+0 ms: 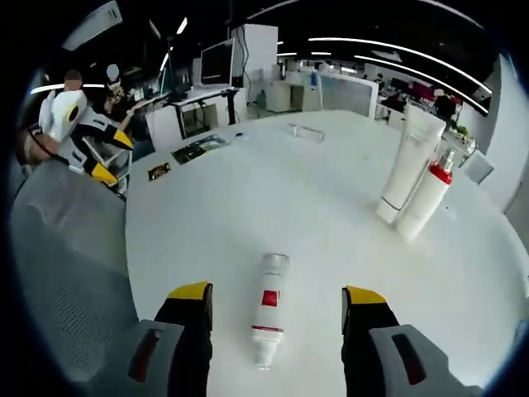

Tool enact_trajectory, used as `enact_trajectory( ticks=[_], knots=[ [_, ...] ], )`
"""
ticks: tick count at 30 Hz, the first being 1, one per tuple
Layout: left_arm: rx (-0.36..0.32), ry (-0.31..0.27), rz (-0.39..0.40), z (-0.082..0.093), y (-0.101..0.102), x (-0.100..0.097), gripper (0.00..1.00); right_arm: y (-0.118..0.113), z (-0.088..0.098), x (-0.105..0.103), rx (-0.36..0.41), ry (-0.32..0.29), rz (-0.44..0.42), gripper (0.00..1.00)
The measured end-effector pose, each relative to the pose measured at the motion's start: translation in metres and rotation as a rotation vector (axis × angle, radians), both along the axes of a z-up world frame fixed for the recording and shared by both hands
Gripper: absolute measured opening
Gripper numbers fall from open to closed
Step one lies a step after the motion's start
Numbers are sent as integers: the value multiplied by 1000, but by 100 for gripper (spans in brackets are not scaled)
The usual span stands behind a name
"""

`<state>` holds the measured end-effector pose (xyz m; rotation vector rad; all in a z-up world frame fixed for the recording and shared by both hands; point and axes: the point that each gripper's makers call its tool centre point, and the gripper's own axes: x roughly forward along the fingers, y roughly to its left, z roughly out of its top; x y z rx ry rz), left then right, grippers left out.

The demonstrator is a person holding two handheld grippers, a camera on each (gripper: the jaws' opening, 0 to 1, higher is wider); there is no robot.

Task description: Arrange the skincare products in the storage area until every visible bottle or jar stands upright without overlapping.

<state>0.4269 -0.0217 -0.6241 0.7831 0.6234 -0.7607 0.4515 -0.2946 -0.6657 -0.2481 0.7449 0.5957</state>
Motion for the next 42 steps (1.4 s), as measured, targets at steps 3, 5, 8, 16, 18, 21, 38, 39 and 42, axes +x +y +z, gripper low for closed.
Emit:
enact_trajectory(
  ticks=[3, 5, 8, 16, 18, 21, 38, 39, 42],
  knots=[
    [3, 1, -9, -1, -1, -1, 35, 1, -7, -5, -18, 16, -2, 57],
    [2, 0, -14, 0, -2, -2, 35, 0, -12, -7, -25, 31, -11, 56],
    [1, 2, -20, -1, -3, -2, 35, 0, -16, -9, -27, 40, -34, 53],
    [-6, 11, -17, -2, -1, -2, 33, 6, -28, -16, -59, 64, -28, 46],
    [-2, 12, -16, -3, 0, -2, 32, 4, -33, -16, -74, 69, -22, 44],
    [-3, 16, -13, -3, 1, -2, 32, 3, -37, -18, -74, 83, -27, 41],
    [5, 9, -10, -2, 3, -2, 32, -7, -57, -28, -105, 156, -23, 17],
    [8, 11, -9, -3, 4, -2, 32, -8, -57, -28, -107, 156, -30, 14],
    [10, 13, -9, -3, 4, -2, 31, -10, -56, -27, -73, 166, -64, 12]
  ],
)
